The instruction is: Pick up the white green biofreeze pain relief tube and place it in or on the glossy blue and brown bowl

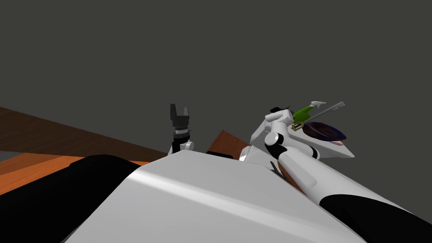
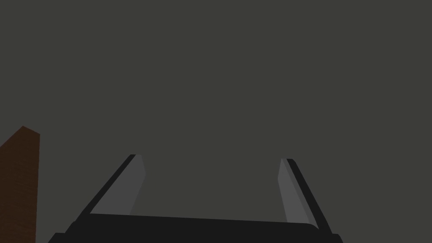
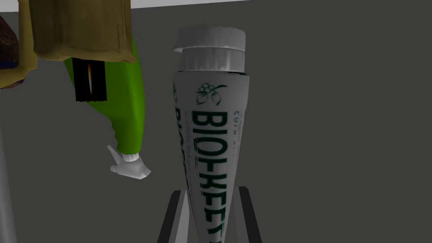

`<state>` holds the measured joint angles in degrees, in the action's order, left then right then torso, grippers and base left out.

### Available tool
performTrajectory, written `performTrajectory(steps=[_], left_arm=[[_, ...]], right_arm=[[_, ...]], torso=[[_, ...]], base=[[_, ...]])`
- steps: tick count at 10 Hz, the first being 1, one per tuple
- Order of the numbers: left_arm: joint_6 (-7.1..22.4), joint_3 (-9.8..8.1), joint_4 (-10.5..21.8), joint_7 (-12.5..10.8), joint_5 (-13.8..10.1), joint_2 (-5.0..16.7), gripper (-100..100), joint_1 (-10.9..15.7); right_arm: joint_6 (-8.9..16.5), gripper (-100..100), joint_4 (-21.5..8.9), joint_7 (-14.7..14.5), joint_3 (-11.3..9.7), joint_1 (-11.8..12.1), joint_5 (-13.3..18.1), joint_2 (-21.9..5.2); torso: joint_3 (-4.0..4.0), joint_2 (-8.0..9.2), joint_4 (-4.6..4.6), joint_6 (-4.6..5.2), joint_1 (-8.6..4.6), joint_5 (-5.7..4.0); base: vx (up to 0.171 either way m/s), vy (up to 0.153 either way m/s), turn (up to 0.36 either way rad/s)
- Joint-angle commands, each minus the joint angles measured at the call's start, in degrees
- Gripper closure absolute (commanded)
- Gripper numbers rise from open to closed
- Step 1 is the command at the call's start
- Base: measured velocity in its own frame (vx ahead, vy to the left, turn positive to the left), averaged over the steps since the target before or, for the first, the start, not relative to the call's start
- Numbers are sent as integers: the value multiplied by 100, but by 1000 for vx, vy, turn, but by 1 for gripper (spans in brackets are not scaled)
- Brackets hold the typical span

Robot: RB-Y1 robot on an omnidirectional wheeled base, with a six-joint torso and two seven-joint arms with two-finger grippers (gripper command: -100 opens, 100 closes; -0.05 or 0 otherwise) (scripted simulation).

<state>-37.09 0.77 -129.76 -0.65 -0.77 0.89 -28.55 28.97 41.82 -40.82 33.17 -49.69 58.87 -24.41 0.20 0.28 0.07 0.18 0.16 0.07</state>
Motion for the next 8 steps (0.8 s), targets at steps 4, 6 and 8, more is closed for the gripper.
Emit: performTrajectory(steps=[4,6,8], left_arm=[[0,0,0,0,0,0,0,0],[0,0,0,0,0,0,0,0],[0,0,0,0,0,0,0,0]], right_arm=[[-223,100,334,-14,-309,62,55,-204],[-367,100,468,69,-465,113,112,-315],[-522,100,604,166,-609,190,167,-424]], torso=[[10,16,5,-1,-1,5],[4,7,2,-1,-4,5],[-1,-3,1,-1,-6,6]], base=[[-78,14,16],[-64,8,-6],[-40,-9,-16]])
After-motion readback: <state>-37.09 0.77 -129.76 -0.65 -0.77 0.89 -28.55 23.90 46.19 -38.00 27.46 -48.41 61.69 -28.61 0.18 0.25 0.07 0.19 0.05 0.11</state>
